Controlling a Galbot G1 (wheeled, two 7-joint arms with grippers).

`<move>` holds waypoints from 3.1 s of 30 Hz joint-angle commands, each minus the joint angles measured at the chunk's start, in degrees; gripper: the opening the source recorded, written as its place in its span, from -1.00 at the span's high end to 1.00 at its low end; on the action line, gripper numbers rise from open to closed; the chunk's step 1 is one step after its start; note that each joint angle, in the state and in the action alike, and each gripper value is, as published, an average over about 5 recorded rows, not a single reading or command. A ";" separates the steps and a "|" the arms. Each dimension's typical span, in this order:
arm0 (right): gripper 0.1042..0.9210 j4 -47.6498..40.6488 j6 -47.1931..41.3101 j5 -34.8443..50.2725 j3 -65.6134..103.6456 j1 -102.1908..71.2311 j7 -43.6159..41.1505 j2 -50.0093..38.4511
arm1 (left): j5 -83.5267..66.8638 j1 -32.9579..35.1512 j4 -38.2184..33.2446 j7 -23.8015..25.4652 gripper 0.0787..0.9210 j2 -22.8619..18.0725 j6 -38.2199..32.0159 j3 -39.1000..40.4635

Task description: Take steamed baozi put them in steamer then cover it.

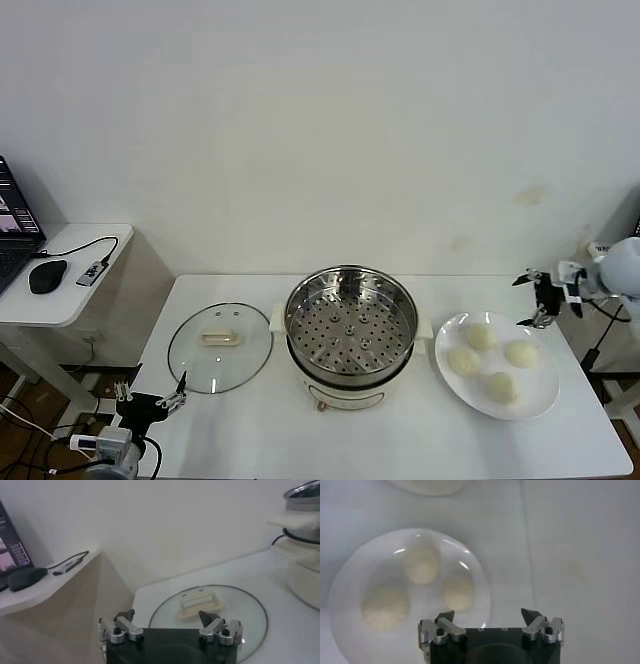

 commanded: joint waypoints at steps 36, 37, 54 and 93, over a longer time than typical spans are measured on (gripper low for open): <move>-0.76 -22.62 6.56 -15.54 -3.41 3.64 3.87 16.34 | 1.13 -0.12 1.89 0.30 -0.77 -1.44 -0.40 0.72; -0.76 -22.88 6.54 -15.54 -3.38 3.72 3.96 16.50 | 1.14 -0.12 1.93 0.30 -0.77 -1.44 -0.44 0.76; -0.56 -22.52 5.81 -14.49 -3.73 3.66 2.90 16.37 | 1.17 -0.23 2.21 0.45 -0.77 -1.29 -0.54 0.97; 0.41 -15.90 12.12 19.92 -33.04 40.88 -10.68 19.38 | 1.47 -0.53 0.72 -0.53 -0.77 -0.96 -0.16 1.06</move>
